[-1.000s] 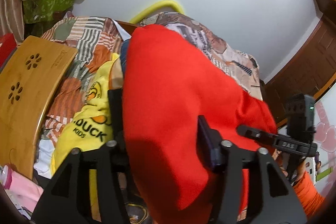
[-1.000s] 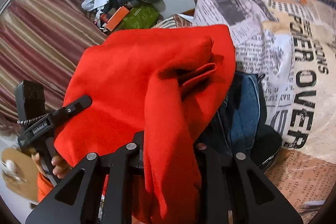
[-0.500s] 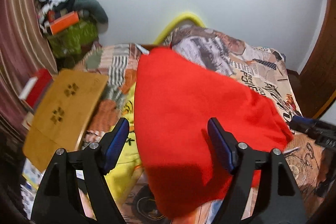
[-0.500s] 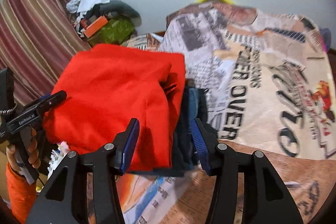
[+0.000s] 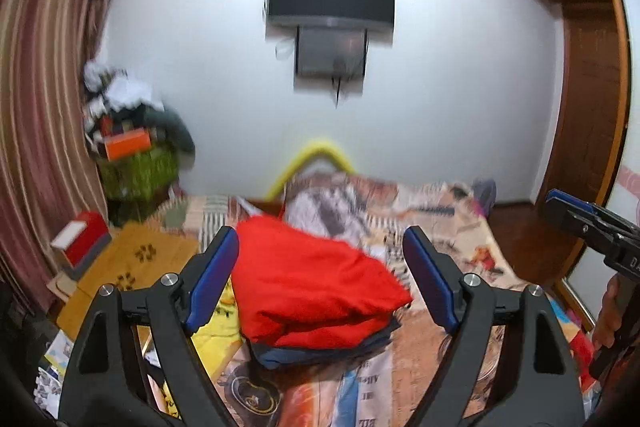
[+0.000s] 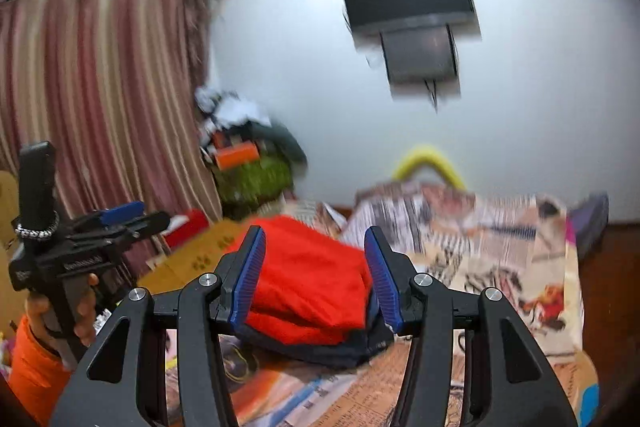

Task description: Fold large clothes

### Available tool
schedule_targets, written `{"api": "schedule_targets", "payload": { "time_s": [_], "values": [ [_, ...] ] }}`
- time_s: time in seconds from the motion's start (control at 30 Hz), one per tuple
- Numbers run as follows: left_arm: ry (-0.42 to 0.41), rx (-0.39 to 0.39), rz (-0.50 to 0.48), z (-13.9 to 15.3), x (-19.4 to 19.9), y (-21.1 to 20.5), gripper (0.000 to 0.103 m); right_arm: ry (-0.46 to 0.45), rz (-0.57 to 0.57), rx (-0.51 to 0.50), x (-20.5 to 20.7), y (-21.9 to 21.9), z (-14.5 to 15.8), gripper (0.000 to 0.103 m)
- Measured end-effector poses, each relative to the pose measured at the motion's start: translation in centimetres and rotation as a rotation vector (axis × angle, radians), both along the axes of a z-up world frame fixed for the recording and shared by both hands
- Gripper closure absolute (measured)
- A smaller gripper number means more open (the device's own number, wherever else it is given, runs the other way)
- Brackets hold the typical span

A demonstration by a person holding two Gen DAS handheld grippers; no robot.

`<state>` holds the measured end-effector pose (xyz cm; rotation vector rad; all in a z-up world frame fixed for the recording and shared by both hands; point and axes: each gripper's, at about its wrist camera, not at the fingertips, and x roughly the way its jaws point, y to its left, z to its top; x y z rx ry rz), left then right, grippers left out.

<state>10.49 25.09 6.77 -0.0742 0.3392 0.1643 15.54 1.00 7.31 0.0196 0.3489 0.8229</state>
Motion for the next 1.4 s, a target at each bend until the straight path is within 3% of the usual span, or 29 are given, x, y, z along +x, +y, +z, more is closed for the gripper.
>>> {"api": "schedule_targets", "payload": {
  "time_s": [0.17,0.4,0.47,0.53,0.67,0.73,0.77,1.4],
  "values": [
    [-0.146,0.036,0.022,1.1,-6.7,-4.2,0.019,-0.085,0.019,0.058,-5.2,-1.5,0.9,0.056],
    [-0.229,0.057,0.069,-0.1,-12.0,-8.5,0.019,-0.131,-0.014,0.091,-9.4,-2.3,0.3,0.055],
    [-0.237,0.053,0.075,-0.2,-13.1,-9.0,0.016,-0.134,-0.026,0.093,-9.8,-2.6,0.2,0.045],
    [-0.253,0.061,0.107,-0.4,-14.2,-9.6,0.012,-0.139,-0.044,0.097,-10.1,-2.8,0.0,0.025],
    [-0.257,0.082,0.164,-0.9,-15.2,-10.0,0.005,-0.153,-0.078,0.096,-10.8,-3.3,-0.1,0.014],
    [-0.252,0.074,0.170,-1.2,-15.6,-9.9,0.001,-0.157,-0.092,0.089,-11.0,-3.4,-0.2,0.001],
    [-0.249,0.071,0.173,-1.3,-15.7,-9.9,0.001,-0.162,-0.100,0.085,-11.1,-3.4,-0.2,0.000],
    [-0.196,0.040,0.187,-2.8,-15.1,-9.0,0.001,-0.136,-0.137,0.040,-11.3,-3.3,-1.4,0.000]
  ]
}}
